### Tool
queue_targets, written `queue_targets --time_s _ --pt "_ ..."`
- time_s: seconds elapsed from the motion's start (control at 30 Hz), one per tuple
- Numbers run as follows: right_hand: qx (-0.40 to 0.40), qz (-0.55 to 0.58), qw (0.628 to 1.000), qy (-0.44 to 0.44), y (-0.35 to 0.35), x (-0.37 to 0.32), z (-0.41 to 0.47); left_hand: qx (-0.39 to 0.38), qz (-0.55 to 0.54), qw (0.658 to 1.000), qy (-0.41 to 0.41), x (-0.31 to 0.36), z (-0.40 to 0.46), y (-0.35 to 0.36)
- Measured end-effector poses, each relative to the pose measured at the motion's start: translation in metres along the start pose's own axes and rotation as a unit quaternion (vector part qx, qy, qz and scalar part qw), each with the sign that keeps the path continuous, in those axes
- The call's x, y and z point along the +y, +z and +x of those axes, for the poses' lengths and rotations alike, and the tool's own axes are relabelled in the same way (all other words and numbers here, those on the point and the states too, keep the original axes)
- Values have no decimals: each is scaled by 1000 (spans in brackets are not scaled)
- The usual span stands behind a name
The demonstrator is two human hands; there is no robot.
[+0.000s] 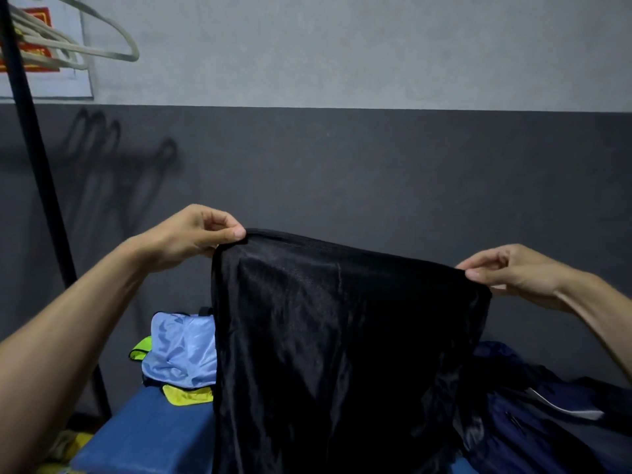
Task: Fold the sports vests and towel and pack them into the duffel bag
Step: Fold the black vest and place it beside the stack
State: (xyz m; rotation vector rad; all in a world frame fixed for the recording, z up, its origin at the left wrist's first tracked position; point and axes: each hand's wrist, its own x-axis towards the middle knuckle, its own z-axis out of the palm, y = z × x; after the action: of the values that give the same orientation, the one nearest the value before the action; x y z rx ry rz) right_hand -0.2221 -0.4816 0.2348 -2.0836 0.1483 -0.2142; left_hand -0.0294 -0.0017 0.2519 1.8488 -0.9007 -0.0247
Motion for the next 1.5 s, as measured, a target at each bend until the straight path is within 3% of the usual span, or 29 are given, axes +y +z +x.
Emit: queue_targets --time_s 0.13,0.23,0.3,0.43,0.57,0.67,0.83,1.27,1.5 --pt "12 -45 999 14 2 -7 -5 19 58 997 46 7 -3 0" --pt "16 53 998 -4 -2 -14 -9 40 3 998 55 13 -8 -8" --pt "2 116 993 9 1 -22 -9 61 -7 998 20 17 -6 -10" --pt "54 121 991 31 44 -43 4 114 192 969 -104 24 1 20" --pt "26 123 992 -27 125 -85 4 18 83 993 -84 52 -3 97" --pt "8 143 988 -54 166 -100 1 25 -7 997 -77 58 -1 130" --pt "40 211 976 -45 177 -100 -2 19 -136 984 -112 51 -9 136" --pt "62 167 984 -31 186 -100 -2 42 -65 992 -103 54 -8 140" --pt "54 167 984 -27 193 -103 -4 30 -122 984 -124 48 -8 141"
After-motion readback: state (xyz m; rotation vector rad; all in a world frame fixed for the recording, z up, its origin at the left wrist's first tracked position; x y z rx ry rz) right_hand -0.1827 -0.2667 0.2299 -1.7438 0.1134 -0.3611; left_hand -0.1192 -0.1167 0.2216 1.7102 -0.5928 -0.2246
